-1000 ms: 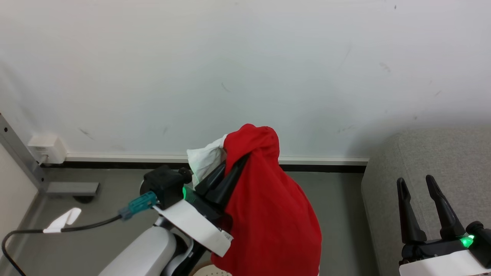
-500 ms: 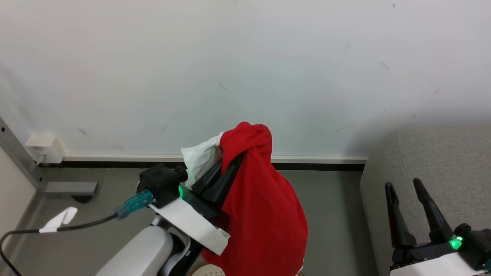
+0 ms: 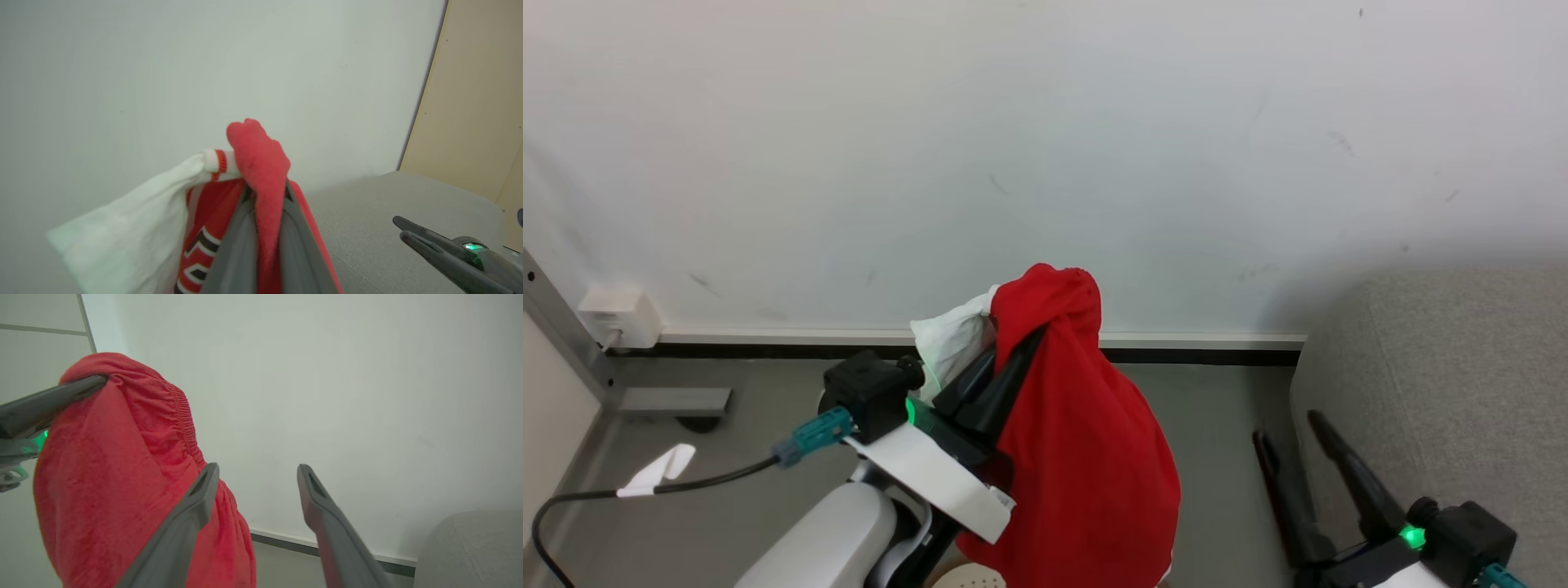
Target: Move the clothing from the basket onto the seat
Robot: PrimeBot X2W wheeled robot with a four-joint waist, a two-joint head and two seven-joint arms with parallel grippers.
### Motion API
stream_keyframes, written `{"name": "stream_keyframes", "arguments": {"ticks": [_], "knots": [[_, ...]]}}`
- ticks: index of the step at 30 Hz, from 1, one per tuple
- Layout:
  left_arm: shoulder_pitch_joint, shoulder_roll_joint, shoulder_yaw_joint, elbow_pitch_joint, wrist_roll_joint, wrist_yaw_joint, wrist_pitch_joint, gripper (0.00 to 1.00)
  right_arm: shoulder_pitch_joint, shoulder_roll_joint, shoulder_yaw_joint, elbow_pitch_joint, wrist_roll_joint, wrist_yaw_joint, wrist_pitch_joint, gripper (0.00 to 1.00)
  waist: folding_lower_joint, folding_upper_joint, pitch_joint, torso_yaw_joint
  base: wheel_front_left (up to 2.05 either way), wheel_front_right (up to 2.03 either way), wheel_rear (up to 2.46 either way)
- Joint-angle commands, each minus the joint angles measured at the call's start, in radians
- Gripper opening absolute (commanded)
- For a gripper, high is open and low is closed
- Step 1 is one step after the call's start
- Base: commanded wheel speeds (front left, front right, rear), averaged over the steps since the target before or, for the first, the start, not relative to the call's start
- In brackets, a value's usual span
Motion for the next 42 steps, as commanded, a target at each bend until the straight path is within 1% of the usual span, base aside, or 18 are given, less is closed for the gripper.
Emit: {"name": "stream_keyframes", "arguments": {"ticks": [1,6,10,13,17,22,27,32,36,42], "knots": [[-0.009,-0.003,0.001,0.007,-0.004,-0.006,-0.007,0.0,-0.016,-0.017,0.023,-0.002,0.014,-0.002,0.001,1.0,0.0,0.0,-0.001,0.005,0.0,0.0,0.0],[-0.025,-0.025,-0.023,0.029,-0.008,-0.02,-0.007,0.0,-0.036,-0.055,0.164,0.053,0.078,-0.002,0.001,1.0,0.0,0.0,-0.004,0.03,0.0,0.0,0.0],[-0.04,-0.038,-0.055,0.048,0.003,-0.032,-0.001,0.0,-0.085,-0.085,0.303,0.114,0.148,-0.002,0.001,1.0,0.0,0.0,-0.006,0.05,0.0,0.0,0.0],[-0.047,-0.052,-0.075,0.055,0.007,-0.039,0.003,0.0,-0.136,-0.088,0.384,0.179,0.191,-0.002,0.001,1.0,0.0,0.0,-0.006,0.067,0.0,0.0,0.0],[-0.061,-0.069,-0.104,0.061,0.009,-0.047,0.005,0.0,-0.209,-0.075,0.461,0.268,0.242,-0.002,0.001,1.0,0.0,0.0,-0.003,0.092,0.0,0.0,0.0],[-0.074,-0.095,-0.15,0.073,-0.003,-0.058,0.009,0.0,-0.29,-0.048,0.511,0.368,0.299,-0.002,0.001,1.0,0.0,0.0,-0.003,0.132,0.0,0.0,0.0],[-0.089,-0.118,-0.205,0.089,-0.017,-0.065,0.012,0.0,-0.346,-0.036,0.539,0.439,0.317,-0.002,0.001,1.0,0.0,0.0,-0.009,0.178,0.0,0.0,0.0],[-0.106,-0.138,-0.264,0.108,-0.039,-0.069,0.011,0.0,-0.384,-0.026,0.557,0.467,0.303,-0.002,0.001,1.0,0.0,0.0,-0.017,0.22,0.0,0.0,0.0],[-0.119,-0.148,-0.303,0.123,-0.056,-0.07,0.006,0.0,-0.41,-0.02,0.583,0.467,0.276,-0.002,0.001,1.0,0.0,0.0,-0.021,0.242,0.0,0.0,0.0],[-0.137,-0.139,-0.346,0.139,-0.099,-0.069,-0.002,0.0,-0.437,-0.009,0.581,0.471,0.232,-0.002,0.001,1.0,0.0,0.0,-0.023,0.256,0.0,0.0,0.0]]}}
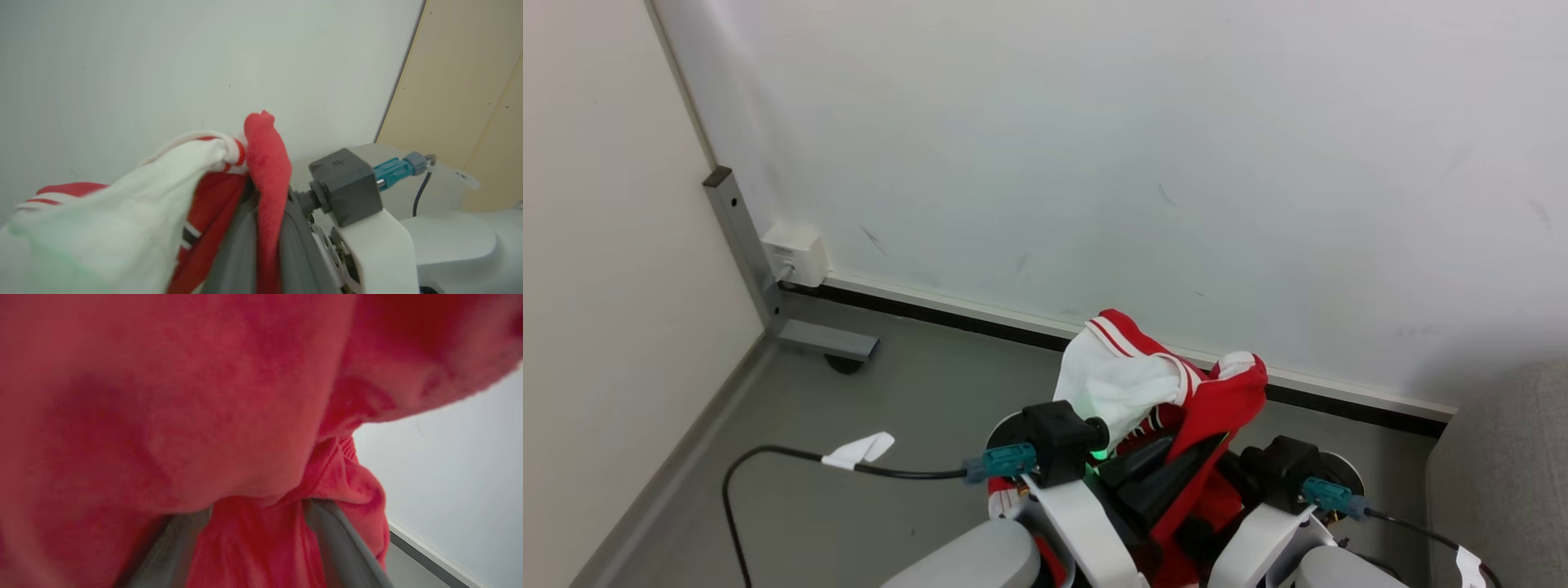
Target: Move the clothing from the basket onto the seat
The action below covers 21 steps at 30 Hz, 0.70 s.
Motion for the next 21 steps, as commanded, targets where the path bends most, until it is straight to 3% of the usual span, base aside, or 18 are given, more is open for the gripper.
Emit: {"name": "stream_keyframes", "arguments": {"ticks": [1,6,7,9,21], "knots": [[-0.013,0.004,-0.006,0.003,-0.017,-0.003,-0.005,0.0,-0.01,0.006,-0.003,0.003,-0.012,-0.002,0.001,1.0,-0.0001,0.0,0.0,0.001,0.0,0.0,0.0],[-0.025,0.012,-0.017,0.008,-0.032,-0.003,-0.011,0.0,-0.022,0.008,-0.002,0.0,-0.036,-0.002,0.001,1.0,-0.0001,0.0,0.003,0.003,0.0,0.0,0.0],[-0.026,0.014,-0.018,0.009,-0.034,-0.003,-0.012,0.0,-0.022,0.008,-0.005,0.0,-0.039,-0.002,0.001,0.56,-0.0001,0.0,0.003,0.002,0.0,0.0,0.0],[-0.028,0.018,-0.015,0.012,-0.037,-0.003,-0.013,0.0,-0.021,0.005,-0.014,-0.004,-0.046,-0.002,0.001,0.0,-0.0001,0.0,0.003,0.0,0.0,0.0,0.0],[0.006,0.05,0.034,0.036,-0.047,0.0,-0.018,0.0,0.047,-0.031,-0.075,-0.068,-0.073,-0.002,0.0,0.0,-0.0001,0.0,0.002,-0.036,0.0,0.0,0.0]]}}
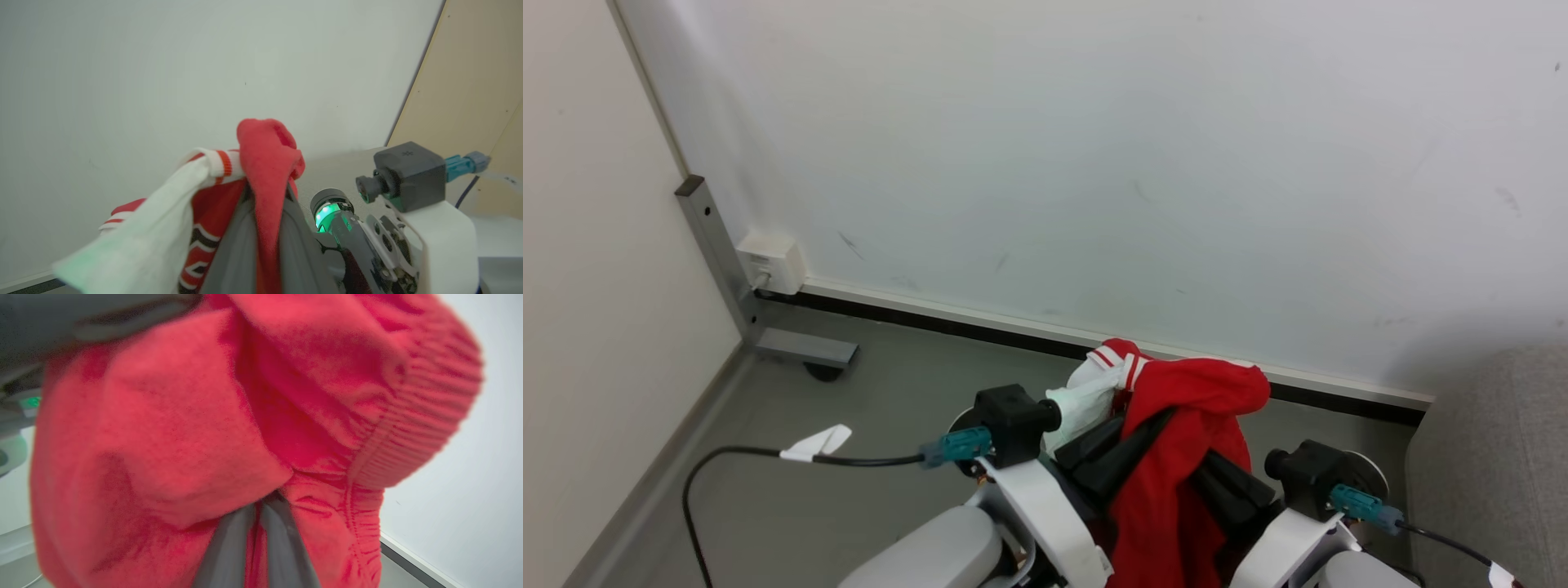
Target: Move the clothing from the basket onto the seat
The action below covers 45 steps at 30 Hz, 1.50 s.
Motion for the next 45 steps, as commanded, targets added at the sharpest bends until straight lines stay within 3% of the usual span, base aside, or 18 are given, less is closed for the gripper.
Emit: {"name": "stream_keyframes", "arguments": {"ticks": [1,14,15,17,18,31,45], "knots": [[0.015,0.011,0.001,0.003,-0.007,0.001,-0.003,0.0,0.011,-0.01,-0.008,-0.007,-0.007,-0.002,0.0,0.0,0.0,0.0,0.0,-0.002,0.0,0.0,0.0],[0.088,0.036,0.064,0.051,-0.006,0.012,-0.004,0.0,0.174,-0.062,-0.165,-0.204,-0.074,-0.002,0.0,0.0,0.0,0.0,0.006,-0.024,0.0,0.0,0.0],[0.093,0.037,0.066,0.054,-0.003,0.012,-0.004,0.07,0.182,-0.064,-0.172,-0.216,-0.08,-0.002,0.0,0.0,0.0,0.0,0.006,-0.025,0.0,0.0,0.0],[0.098,0.037,0.067,0.059,0.002,0.011,-0.004,0.49,0.194,-0.065,-0.184,-0.238,-0.085,-0.002,0.0,0.0,0.0,0.0,0.007,-0.029,0.0,0.0,0.0],[0.101,0.037,0.065,0.062,0.005,0.01,-0.004,1.0,0.199,-0.067,-0.191,-0.25,-0.088,-0.002,0.0,0.0,0.0,0.0,0.007,-0.031,0.0,0.0,0.0],[0.125,0.041,0.054,0.06,0.021,0.014,-0.004,1.0,0.28,-0.088,-0.284,-0.381,-0.14,-0.002,0.0,0.0,0.0,0.0,0.004,-0.063,0.0,0.0,0.0],[0.148,0.037,0.114,-0.006,0.094,0.016,-0.003,1.0,0.264,-0.133,-0.381,-0.439,-0.155,-0.002,0.0,0.0,0.0,0.0,0.022,-0.217,0.0,0.0,0.0]]}}
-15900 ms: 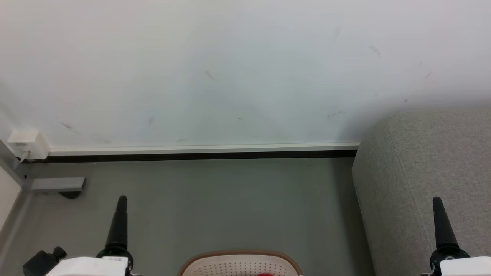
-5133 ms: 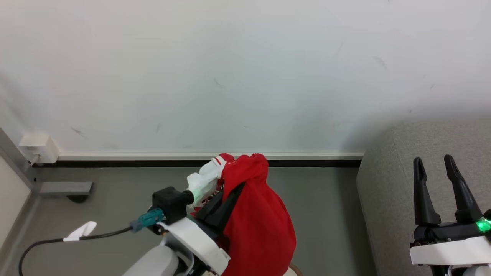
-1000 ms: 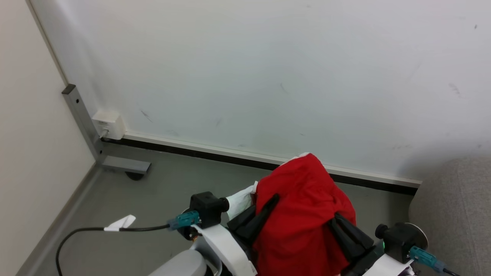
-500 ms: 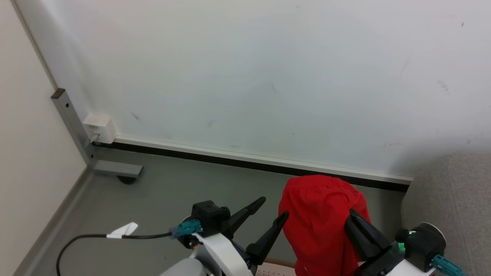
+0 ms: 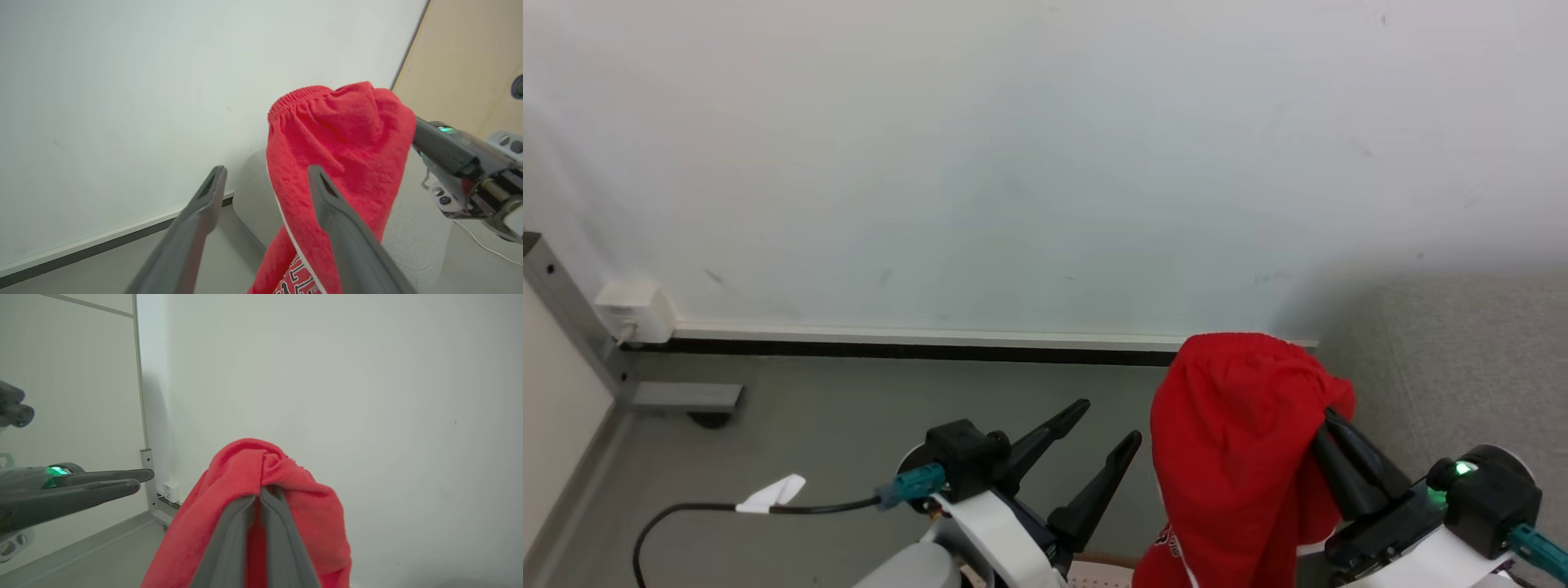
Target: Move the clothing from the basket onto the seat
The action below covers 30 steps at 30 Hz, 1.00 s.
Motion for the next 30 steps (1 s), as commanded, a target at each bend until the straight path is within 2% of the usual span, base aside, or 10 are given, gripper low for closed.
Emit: {"name": "stream_keyframes", "arguments": {"ticks": [1,10,17,30], "knots": [[0.016,0.0,0.01,-0.009,0.023,-0.003,-0.001,1.0,-0.015,-0.015,-0.018,-0.009,-0.004,-0.002,0.001,0.0,0.0,-0.0001,0.009,-0.046,0.0,0.0,0.0],[0.019,-0.01,0.045,-0.024,0.088,-0.01,-0.001,1.0,-0.025,-0.026,-0.103,-0.035,-0.026,-0.002,0.001,0.0,0.0,-0.0001,0.037,-0.177,0.0,0.0,0.0],[0.02,-0.019,0.066,-0.027,0.121,-0.017,-0.001,1.0,-0.006,-0.012,-0.146,-0.053,-0.045,-0.002,0.001,0.0,0.0,-0.0001,0.059,-0.273,0.0,0.0,0.0],[0.015,-0.024,0.084,-0.013,0.168,-0.02,-0.001,1.0,0.005,0.001,-0.177,-0.076,-0.057,-0.002,0.001,0.0,0.0,-0.0001,0.094,-0.417,0.0,0.0,0.0]]}}
